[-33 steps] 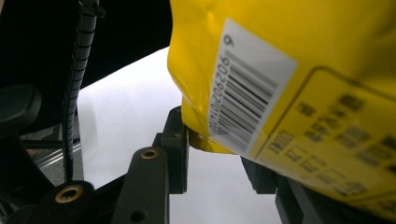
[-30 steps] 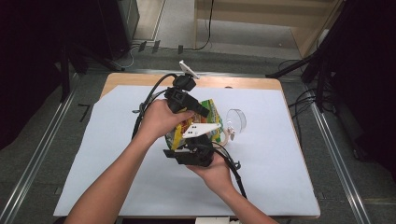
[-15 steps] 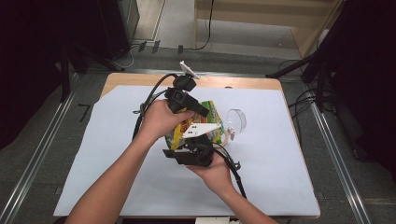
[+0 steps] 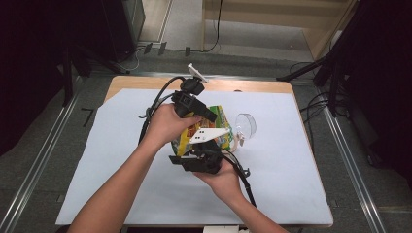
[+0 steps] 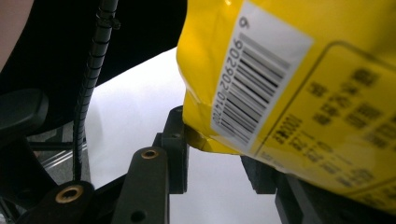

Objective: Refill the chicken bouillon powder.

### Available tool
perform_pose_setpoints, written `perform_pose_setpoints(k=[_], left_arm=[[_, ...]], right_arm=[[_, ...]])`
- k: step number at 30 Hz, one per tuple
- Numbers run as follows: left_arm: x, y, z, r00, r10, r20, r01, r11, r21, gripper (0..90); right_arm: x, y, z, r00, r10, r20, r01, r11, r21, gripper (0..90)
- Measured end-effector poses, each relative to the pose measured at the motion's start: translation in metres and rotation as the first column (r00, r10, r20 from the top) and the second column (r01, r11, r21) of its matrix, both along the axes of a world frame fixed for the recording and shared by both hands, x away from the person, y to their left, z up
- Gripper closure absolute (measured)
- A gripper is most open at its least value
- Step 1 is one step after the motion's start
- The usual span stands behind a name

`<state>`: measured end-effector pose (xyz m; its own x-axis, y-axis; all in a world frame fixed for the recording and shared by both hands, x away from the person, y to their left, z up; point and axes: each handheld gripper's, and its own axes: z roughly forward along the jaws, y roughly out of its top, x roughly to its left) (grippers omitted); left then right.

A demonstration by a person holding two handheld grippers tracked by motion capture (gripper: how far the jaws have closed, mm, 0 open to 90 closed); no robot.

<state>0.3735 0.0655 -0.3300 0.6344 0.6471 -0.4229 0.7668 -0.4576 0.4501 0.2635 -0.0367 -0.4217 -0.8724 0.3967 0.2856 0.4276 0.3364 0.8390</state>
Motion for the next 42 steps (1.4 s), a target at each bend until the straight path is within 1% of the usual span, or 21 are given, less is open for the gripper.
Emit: perform_pose_setpoints(k=[7,9,15,22,28,39,42], left_arm=[[-0.0007,-0.001,-0.0003,0.9999,0.002,0.014,-0.002,0.9999,0.012,80.4],[-0.0007,-0.0016,-0.0005,0.9999,0.006,0.014,-0.006,0.9999,0.011,80.8],[0.0006,-0.001,-0.0013,0.9999,-0.006,0.009,0.006,0.9998,0.017,81.1],[-0.0034,-0.0031,0.0026,0.9993,-0.007,0.037,0.006,0.9994,0.035,80.7],[-0.0029,-0.002,0.0043,0.9997,0.001,0.025,-0.002,0.9994,0.034,80.4],[-0.0032,0.0011,0.0037,0.9997,-0.001,0.024,0.001,0.9995,0.031,79.7],[-0.0037,0.0024,0.004,0.9997,-0.003,0.026,0.002,0.9993,0.037,79.6]], right_arm=[[0.0002,0.0001,-0.0011,1.0,-0.001,0.005,0.001,1.0,-0.007,66.6],[0.0004,0.0,-0.0015,1.0,-0.002,0.006,0.002,1.0,-0.006,66.6],[0.0003,0.0001,-0.0019,1.0,-0.003,0.001,0.003,1.0,-0.01,66.6],[0.0003,0.0008,-0.002,1.0,0.0,0.006,0.0,1.0,0.0,67.0],[0.0014,0.0018,-0.0012,1.0,0.005,0.003,-0.005,1.0,0.013,67.0],[0.0018,0.0036,-0.0016,0.9999,0.012,0.006,-0.012,1.0,0.007,67.1],[0.0017,0.0046,-0.0018,0.9999,0.013,0.009,-0.013,1.0,0.004,67.1]])
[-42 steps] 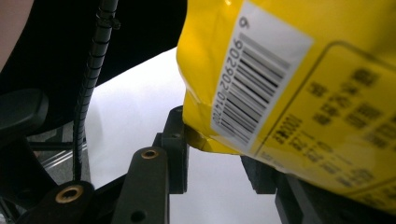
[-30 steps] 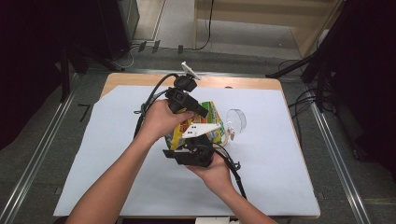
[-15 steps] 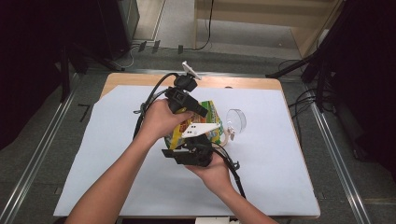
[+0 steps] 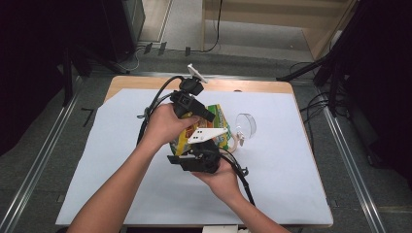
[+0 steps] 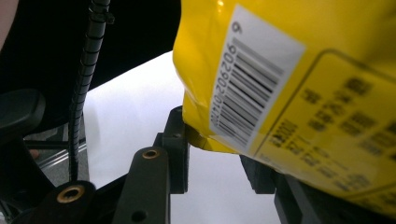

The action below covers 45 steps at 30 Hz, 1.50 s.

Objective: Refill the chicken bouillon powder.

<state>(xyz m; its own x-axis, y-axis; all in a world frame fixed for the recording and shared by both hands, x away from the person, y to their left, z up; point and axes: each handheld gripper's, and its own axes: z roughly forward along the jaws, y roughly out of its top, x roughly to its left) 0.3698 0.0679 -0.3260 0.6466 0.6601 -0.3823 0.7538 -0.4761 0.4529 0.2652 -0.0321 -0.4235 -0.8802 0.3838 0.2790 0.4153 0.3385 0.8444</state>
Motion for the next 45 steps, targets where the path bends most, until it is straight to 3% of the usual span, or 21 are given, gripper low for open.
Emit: perform_pose_setpoints(k=[20,45], left_arm=[[0.0002,0.0053,-0.0037,0.9996,0.0,-0.027,0.0,0.9999,-0.012,79.8],[0.0002,0.0035,-0.0013,0.999,0.001,-0.046,-0.003,0.9994,-0.034,78.5]], right_arm=[[-0.0018,0.0031,-0.0005,0.9998,0.015,0.01,-0.015,1.0,-0.018,67.2],[-0.0043,0.0009,0.0042,0.9997,0.005,-0.023,-0.005,1.0,-0.005,67.1]])
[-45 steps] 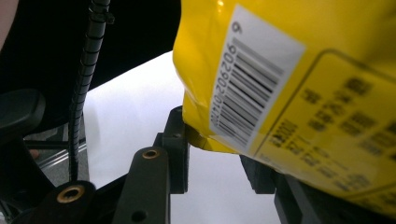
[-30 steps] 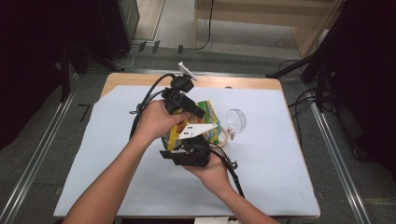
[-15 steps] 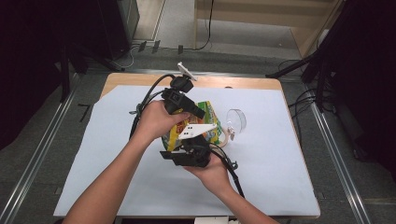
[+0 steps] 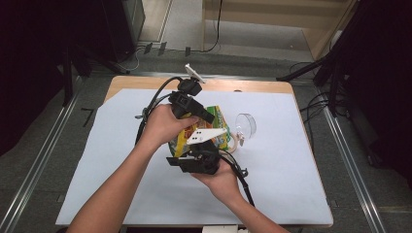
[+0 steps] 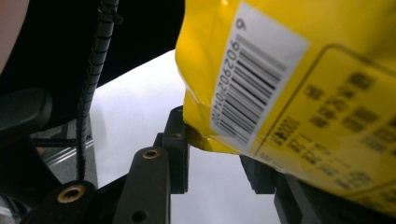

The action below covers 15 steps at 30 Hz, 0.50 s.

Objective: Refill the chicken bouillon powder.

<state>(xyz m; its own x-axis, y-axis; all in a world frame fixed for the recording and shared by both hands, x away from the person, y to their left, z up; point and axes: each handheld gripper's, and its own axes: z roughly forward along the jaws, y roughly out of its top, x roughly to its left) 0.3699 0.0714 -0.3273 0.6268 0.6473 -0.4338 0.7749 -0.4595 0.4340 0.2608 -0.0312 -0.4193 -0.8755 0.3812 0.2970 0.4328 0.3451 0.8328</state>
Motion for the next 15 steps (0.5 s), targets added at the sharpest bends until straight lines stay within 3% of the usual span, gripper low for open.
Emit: perform_pose_setpoints(k=[15], left_arm=[[0.0019,-0.001,-0.0012,1.0,0.001,-0.002,-0.001,1.0,-0.001,77.9]], right_arm=[[0.0015,-0.0005,-0.0006,1.0,-0.001,0.008,0.002,1.0,-0.002,67.1]])
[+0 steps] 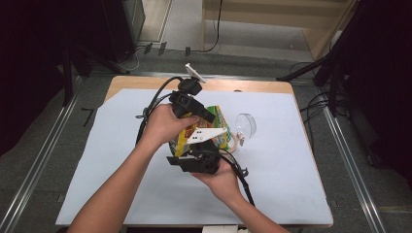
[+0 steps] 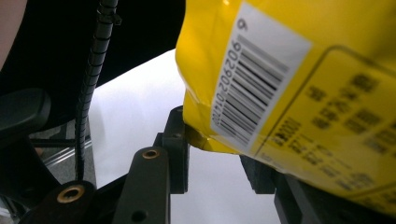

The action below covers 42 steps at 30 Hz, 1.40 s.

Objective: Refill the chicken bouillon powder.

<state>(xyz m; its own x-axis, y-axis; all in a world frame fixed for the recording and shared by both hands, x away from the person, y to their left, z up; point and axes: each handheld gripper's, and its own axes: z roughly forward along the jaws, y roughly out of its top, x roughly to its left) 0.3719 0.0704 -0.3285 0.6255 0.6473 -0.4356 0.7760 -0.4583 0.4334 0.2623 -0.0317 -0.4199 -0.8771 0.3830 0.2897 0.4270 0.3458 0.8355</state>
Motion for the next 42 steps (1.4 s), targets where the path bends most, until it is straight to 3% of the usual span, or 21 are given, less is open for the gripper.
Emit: perform_pose_setpoints(k=[21,31,42], left_arm=[[0.009,-0.002,-0.004,0.9992,0.002,-0.04,-0.003,0.9996,-0.027,77.8],[0.008,0.0,0.001,0.9999,0.004,-0.013,-0.004,0.9996,-0.029,77.9],[0.012,-0.005,0.001,0.9996,0.012,-0.027,-0.012,0.9999,-0.008,77.7]], right_arm=[[0.006,-0.003,0.0,0.9998,-0.006,-0.017,0.006,1.0,-0.012,66.9],[0.006,-0.002,0.003,0.9999,-0.005,-0.013,0.005,1.0,-0.004,65.9],[0.009,-0.003,0.002,0.9986,-0.004,-0.052,0.005,1.0,0.018,65.8]])
